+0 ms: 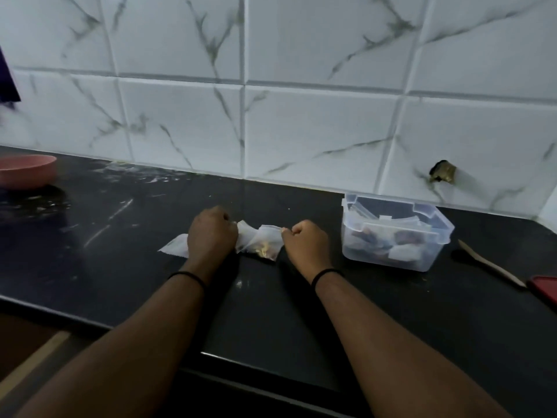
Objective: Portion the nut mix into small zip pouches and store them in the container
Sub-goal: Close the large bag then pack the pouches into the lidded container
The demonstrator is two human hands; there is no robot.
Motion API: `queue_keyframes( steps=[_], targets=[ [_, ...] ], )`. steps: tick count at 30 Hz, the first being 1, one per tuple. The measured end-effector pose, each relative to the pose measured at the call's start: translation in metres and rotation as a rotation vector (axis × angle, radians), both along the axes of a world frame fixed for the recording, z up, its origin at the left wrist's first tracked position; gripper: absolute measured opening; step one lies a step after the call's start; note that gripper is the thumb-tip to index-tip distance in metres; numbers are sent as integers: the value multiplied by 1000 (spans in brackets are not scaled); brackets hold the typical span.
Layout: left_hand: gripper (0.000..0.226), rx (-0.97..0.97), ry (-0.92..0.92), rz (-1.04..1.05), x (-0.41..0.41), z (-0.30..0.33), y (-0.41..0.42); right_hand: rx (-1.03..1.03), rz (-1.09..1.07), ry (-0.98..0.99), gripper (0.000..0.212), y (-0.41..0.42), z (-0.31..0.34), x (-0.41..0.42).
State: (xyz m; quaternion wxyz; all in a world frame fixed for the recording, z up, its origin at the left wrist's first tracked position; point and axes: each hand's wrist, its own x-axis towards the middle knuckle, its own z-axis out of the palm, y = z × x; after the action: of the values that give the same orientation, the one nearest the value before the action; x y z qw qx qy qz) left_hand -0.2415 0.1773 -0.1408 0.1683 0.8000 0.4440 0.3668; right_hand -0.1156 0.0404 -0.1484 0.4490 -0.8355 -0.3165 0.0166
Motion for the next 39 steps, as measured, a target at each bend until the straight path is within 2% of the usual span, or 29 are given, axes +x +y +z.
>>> queue_keyframes(
  steps=[3, 6, 8, 10, 15, 20, 22, 25, 32, 35, 39],
  targets=[
    [26, 85, 126, -5, 18, 3, 9, -156, -26, -23, 43, 17, -1, 13],
    [39, 26, 320, -18, 30, 2, 13, -301, -4, -59, 55, 28, 3, 17],
    [44, -2, 396, -11, 32, 1, 16, -330, 16, -37, 50, 31, 5, 21],
    [40, -45, 404, -26, 32, 4, 18, -254, 67, 51, 35, 31, 6, 25],
    [24, -311, 190, -174, 29, 6, 24, 135, 129, 327, 21, 24, 3, 20],
    [23, -536, -283, -296, 28, 11, 17, 363, 159, 500, 16, 16, 10, 14],
    [20, -609, -399, -351, 26, 16, 12, 415, 171, 534, 12, 12, 12, 12],
    [12, -574, -415, -371, 22, 23, 5, 445, 144, 452, 8, 8, 13, 12],
    [6, -515, -457, -404, 9, 53, -17, 456, 116, 144, 14, -28, 33, -9],
    [9, -476, -487, -464, 9, 78, -36, 489, 117, 32, 9, -52, 54, -15],
    [12, -428, -507, -609, 22, 113, -75, 474, 104, -19, 13, -95, 96, 10]
  ],
)
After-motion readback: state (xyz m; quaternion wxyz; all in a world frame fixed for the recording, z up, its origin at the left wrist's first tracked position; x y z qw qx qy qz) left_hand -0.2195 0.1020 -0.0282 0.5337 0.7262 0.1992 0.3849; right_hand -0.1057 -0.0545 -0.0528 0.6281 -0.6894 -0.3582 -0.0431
